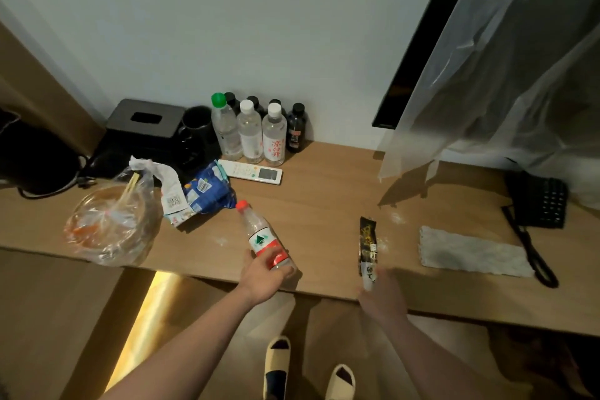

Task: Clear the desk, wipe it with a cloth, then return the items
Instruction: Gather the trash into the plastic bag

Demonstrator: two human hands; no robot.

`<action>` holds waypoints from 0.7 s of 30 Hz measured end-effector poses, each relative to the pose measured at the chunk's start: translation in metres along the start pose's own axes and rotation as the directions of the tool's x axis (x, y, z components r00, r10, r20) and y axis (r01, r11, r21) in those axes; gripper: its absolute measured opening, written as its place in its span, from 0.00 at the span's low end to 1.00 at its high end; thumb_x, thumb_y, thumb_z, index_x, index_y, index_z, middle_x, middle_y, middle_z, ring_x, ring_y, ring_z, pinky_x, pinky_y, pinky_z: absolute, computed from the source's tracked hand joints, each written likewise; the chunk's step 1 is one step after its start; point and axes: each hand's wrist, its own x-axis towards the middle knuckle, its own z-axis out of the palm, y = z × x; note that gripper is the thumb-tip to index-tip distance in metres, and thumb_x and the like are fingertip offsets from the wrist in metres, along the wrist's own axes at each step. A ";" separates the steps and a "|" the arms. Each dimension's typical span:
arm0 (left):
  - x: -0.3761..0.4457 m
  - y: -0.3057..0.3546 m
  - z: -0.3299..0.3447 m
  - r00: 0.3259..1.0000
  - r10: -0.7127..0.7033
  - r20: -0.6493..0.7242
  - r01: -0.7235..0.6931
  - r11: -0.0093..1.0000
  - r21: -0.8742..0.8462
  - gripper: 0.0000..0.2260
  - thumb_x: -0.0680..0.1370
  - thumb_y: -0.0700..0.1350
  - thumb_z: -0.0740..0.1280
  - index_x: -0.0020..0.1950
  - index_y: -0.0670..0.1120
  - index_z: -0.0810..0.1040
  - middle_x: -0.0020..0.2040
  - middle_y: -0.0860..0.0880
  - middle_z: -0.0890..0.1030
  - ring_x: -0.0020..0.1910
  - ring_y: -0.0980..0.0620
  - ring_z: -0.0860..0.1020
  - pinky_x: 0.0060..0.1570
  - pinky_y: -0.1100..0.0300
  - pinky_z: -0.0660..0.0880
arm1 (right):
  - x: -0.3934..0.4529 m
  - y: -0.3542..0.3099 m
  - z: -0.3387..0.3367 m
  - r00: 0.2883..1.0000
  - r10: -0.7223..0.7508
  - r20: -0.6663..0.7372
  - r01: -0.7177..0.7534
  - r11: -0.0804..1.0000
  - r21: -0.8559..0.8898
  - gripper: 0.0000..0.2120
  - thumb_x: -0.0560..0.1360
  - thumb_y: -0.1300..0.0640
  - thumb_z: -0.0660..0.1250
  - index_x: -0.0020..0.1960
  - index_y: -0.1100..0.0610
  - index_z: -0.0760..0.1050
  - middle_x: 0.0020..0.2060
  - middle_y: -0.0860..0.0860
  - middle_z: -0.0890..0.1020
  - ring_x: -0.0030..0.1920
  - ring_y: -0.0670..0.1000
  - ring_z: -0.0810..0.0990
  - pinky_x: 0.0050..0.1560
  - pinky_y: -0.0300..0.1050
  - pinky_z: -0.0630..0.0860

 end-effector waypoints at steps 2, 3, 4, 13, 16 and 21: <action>0.007 -0.006 0.003 1.000 0.002 0.024 -0.001 0.999 -0.052 0.23 0.67 0.58 0.74 0.61 0.60 0.79 0.65 0.49 0.65 0.65 0.43 0.72 0.67 0.46 0.75 | -0.001 -0.002 0.006 0.999 0.032 -0.016 -0.031 0.999 0.018 0.26 0.77 0.53 0.72 0.72 0.53 0.68 0.63 0.54 0.77 0.63 0.57 0.77 0.60 0.50 0.75; 0.010 -0.008 0.004 1.000 0.005 0.027 -0.004 0.997 -0.072 0.23 0.64 0.59 0.73 0.58 0.62 0.79 0.65 0.49 0.65 0.64 0.44 0.72 0.67 0.46 0.75 | 0.000 -0.001 0.010 0.999 0.045 -0.029 -0.044 0.998 0.034 0.24 0.78 0.54 0.71 0.71 0.53 0.69 0.63 0.54 0.78 0.62 0.57 0.78 0.58 0.50 0.75; 0.011 -0.009 0.004 1.000 0.007 0.029 -0.005 0.997 -0.081 0.23 0.62 0.59 0.71 0.57 0.62 0.80 0.65 0.48 0.65 0.64 0.44 0.72 0.68 0.47 0.75 | -0.001 -0.001 0.013 0.997 0.061 -0.041 -0.059 0.997 0.043 0.22 0.78 0.53 0.70 0.71 0.52 0.70 0.62 0.53 0.80 0.62 0.57 0.79 0.58 0.50 0.77; 0.014 -0.036 0.001 0.991 0.120 -0.060 -0.125 0.987 -0.098 0.11 0.76 0.40 0.72 0.49 0.57 0.86 0.64 0.49 0.75 0.59 0.47 0.79 0.57 0.52 0.82 | -0.023 0.005 0.021 0.990 0.013 -0.141 0.020 0.973 0.229 0.15 0.78 0.55 0.72 0.64 0.51 0.76 0.54 0.49 0.83 0.53 0.52 0.81 0.48 0.47 0.77; -0.020 -0.025 -0.003 0.978 0.180 -0.101 -0.188 0.979 -0.076 0.10 0.76 0.38 0.75 0.47 0.54 0.84 0.64 0.50 0.73 0.63 0.46 0.75 0.61 0.48 0.80 | -0.040 0.013 0.015 0.984 -0.032 -0.174 0.085 0.948 0.308 0.14 0.78 0.57 0.73 0.63 0.51 0.77 0.47 0.44 0.79 0.44 0.43 0.80 0.37 0.38 0.72; -0.071 -0.022 0.003 0.956 0.278 -0.089 -0.287 0.952 -0.109 0.07 0.74 0.37 0.76 0.45 0.45 0.79 0.64 0.53 0.77 0.65 0.50 0.73 0.54 0.57 0.80 | -0.075 0.046 0.000 0.980 -0.096 -0.176 0.165 0.885 0.435 0.14 0.77 0.59 0.74 0.59 0.47 0.78 0.51 0.48 0.81 0.46 0.48 0.83 0.46 0.49 0.85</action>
